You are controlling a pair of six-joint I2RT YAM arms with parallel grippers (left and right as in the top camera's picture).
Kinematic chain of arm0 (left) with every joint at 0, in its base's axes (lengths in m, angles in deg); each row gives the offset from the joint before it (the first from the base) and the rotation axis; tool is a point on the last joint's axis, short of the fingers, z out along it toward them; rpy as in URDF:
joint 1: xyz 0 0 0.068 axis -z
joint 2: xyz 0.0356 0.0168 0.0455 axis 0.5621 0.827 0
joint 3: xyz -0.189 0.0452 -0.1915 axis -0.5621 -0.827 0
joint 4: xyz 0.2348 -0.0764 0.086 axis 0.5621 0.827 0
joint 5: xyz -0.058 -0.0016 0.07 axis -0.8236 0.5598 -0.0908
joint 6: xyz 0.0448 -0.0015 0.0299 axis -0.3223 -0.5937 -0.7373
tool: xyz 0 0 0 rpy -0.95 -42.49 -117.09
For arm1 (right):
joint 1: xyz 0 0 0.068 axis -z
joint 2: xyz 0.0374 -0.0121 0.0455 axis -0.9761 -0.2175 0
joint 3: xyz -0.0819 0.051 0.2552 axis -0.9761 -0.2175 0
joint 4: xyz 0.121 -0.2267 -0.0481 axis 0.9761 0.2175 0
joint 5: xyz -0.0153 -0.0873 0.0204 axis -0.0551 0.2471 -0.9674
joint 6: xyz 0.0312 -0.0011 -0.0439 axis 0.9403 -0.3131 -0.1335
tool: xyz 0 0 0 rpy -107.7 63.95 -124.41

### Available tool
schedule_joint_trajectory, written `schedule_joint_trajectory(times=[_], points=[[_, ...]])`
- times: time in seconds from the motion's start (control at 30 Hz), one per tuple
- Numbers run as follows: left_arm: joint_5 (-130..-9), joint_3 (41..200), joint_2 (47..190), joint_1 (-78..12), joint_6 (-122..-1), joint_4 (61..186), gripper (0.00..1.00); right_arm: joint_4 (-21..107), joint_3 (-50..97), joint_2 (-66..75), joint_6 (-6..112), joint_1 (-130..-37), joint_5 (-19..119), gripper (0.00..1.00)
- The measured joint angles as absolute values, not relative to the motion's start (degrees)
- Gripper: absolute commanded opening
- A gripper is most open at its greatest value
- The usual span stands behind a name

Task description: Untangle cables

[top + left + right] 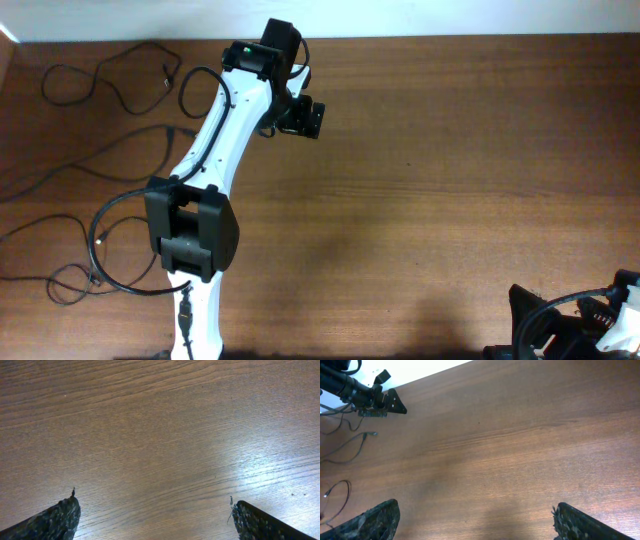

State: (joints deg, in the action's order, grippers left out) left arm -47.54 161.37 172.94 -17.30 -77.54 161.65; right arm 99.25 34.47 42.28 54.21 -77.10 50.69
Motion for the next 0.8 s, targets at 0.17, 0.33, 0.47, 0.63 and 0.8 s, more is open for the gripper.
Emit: schedule_joint_trajectory(times=[0.17,0.33,0.47,0.63,0.8], points=[[-47.54,161.37,172.94,-17.30,-77.54,161.68,0.99,99.25,34.42,43.07,54.23,-77.10,50.69,0.99],[-47.52,161.37,172.94,-17.30,-77.54,161.65,0.99,98.88,34.10,43.55,54.04,-77.10,53.92,0.98],[-47.52,161.37,172.94,-17.30,-77.54,161.65,0.99,92.13,28.79,45.82,52.49,-77.10,55.93,0.99],[-47.50,161.37,172.94,-17.30,-77.56,161.68,0.99,77.68,14.19,51.90,48.88,-77.10,56.70,0.98],[-47.43,161.37,172.94,-17.30,-77.54,161.65,0.99,64.22,-1.70,57.84,47.63,-77.10,56.74,0.99]])
